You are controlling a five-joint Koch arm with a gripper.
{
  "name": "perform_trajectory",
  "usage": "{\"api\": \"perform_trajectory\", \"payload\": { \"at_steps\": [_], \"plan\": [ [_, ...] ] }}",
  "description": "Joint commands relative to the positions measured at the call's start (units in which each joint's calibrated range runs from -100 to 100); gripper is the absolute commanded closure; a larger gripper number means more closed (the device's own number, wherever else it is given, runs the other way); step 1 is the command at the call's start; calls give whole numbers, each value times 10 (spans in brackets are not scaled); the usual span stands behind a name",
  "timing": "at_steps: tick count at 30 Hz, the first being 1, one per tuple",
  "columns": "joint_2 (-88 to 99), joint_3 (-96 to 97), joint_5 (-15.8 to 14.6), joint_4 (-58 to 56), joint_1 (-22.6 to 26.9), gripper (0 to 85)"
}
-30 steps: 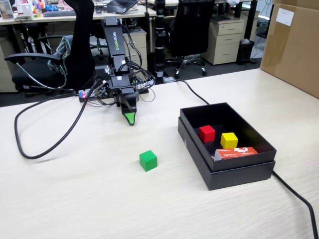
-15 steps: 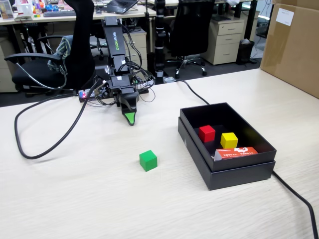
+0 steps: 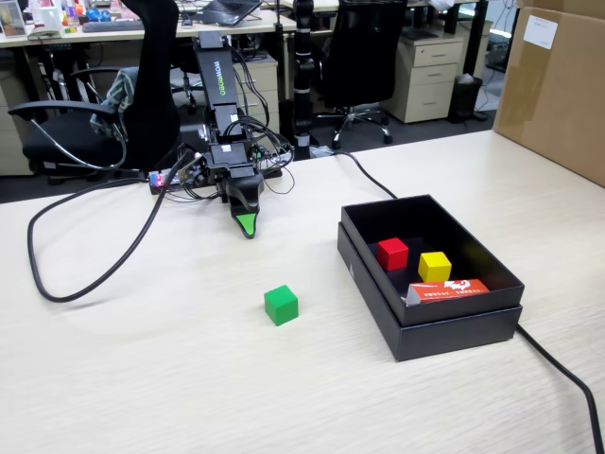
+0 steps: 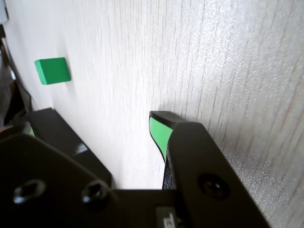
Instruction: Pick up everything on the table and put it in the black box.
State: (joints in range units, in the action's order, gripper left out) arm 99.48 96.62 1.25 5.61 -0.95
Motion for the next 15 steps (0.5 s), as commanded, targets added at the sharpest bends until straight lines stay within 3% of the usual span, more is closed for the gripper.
{"api": "perform_trajectory", "payload": {
  "at_steps": [1,15],
  "plan": [
    [-3,7,1,-26,0,367],
    [-3,7,0,-26,10,370]
  ]
}}
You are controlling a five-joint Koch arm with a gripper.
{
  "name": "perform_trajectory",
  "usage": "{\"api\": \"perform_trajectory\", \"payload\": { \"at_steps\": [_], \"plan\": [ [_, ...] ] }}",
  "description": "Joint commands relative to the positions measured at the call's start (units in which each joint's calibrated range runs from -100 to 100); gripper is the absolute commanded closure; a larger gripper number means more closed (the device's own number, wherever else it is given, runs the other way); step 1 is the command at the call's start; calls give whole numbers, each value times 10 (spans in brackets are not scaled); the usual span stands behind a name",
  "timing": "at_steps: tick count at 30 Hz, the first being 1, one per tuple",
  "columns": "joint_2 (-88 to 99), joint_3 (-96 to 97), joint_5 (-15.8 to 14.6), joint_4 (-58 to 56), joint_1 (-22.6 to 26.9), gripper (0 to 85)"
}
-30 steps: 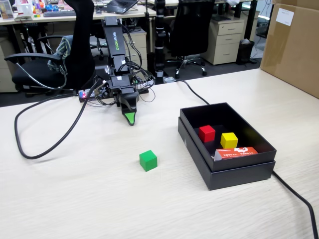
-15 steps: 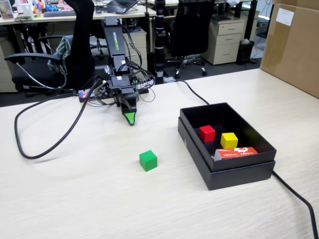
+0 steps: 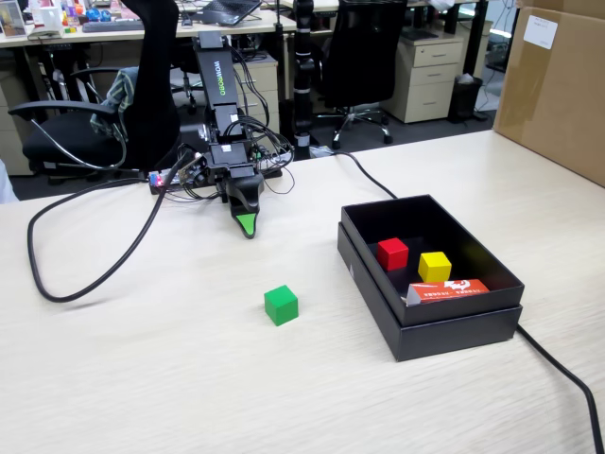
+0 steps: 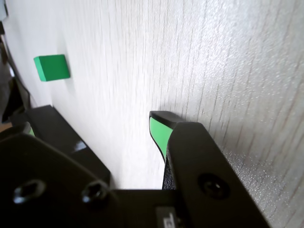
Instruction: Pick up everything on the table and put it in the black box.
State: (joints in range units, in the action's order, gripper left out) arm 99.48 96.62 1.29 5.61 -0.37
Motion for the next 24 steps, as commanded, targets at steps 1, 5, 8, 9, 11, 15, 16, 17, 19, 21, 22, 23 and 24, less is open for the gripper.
{"api": "perform_trajectory", "payload": {
  "at_steps": [1,5,8,9,11,15,16,17,19,21,22,23,24],
  "plan": [
    [-4,7,-1,-26,4,370],
    [-4,3,-5,-26,3,366],
    [-15,-8,-11,-30,0,364],
    [-17,-21,-11,-51,-1,364],
    [-15,-63,-23,-124,-6,364],
    [-26,-156,-34,-221,-15,371],
    [-35,-183,-36,-246,-15,374],
    [-43,-213,-37,-276,-15,379],
    [-66,-281,-41,-336,-17,382],
    [-100,-347,-44,-389,-20,384],
    [-118,-381,-44,-419,-20,387],
    [-139,-415,-44,-449,-21,394],
    [-160,-449,-44,-475,-21,398]
  ]
}}
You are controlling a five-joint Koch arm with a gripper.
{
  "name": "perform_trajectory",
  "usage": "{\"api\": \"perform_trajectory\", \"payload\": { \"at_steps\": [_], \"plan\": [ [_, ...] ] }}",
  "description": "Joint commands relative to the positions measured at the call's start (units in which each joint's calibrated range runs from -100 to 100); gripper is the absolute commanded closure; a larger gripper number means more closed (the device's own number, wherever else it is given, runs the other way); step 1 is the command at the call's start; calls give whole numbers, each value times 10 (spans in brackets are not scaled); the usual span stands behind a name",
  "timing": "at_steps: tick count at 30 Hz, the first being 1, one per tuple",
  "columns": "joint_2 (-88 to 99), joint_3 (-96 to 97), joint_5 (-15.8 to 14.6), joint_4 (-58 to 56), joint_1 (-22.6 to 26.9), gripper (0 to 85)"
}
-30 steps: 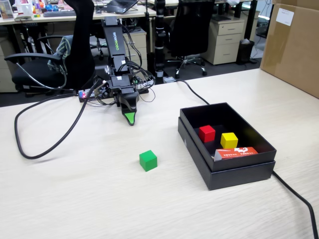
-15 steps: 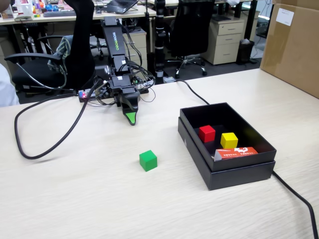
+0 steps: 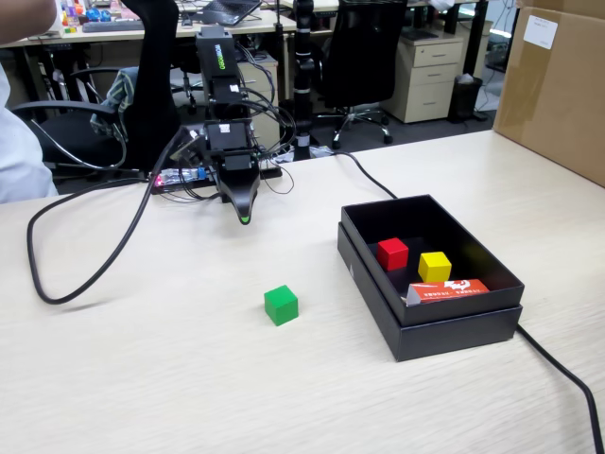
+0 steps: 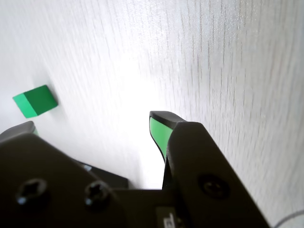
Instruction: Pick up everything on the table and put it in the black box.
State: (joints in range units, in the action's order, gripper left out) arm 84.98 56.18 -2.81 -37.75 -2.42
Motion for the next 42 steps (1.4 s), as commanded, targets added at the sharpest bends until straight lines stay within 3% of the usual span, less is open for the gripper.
{"api": "perform_trajectory", "payload": {
  "at_steps": [1,8,15,22,42],
  "plan": [
    [-48,-92,-3,-73,-2,398],
    [-305,-404,1,-198,1,398],
    [-577,-665,28,-286,17,398],
    [-791,-758,57,-288,19,396],
    [-1065,-936,57,-288,14,396]
  ]
}}
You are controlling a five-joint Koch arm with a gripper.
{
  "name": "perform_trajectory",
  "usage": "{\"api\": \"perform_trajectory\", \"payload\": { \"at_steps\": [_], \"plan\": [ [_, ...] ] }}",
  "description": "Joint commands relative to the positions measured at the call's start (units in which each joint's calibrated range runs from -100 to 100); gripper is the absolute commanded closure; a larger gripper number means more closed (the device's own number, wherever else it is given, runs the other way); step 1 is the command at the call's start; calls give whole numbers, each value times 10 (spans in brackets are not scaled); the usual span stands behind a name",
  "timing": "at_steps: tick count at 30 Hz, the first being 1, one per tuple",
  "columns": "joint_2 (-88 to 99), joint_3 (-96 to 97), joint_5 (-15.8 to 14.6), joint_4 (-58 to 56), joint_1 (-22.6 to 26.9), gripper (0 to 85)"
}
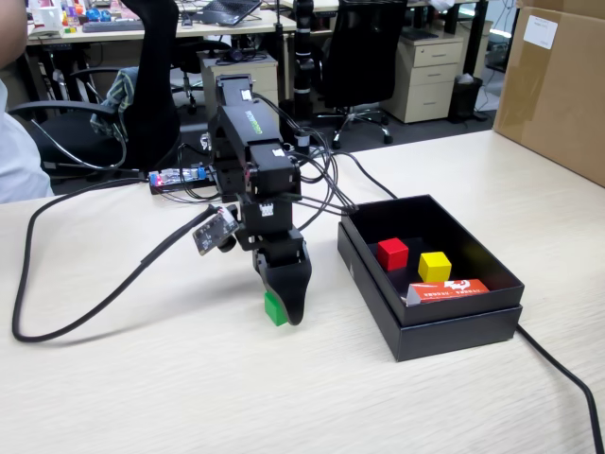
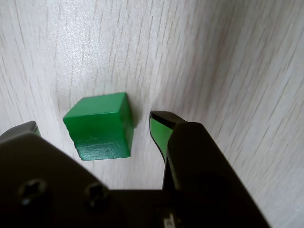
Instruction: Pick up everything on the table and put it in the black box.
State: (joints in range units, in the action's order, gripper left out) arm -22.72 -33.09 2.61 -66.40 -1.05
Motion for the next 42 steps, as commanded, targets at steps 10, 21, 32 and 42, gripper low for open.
{"api": "perform_trajectory", "payload": {
  "at_steps": [10,21,32,42],
  "plan": [
    [-14,-54,3,-11,-3,646],
    [128,-5,-3,-31,3,846],
    [411,-9,-54,-31,136,846],
    [196,-99,-75,-31,172,845]
  ]
}}
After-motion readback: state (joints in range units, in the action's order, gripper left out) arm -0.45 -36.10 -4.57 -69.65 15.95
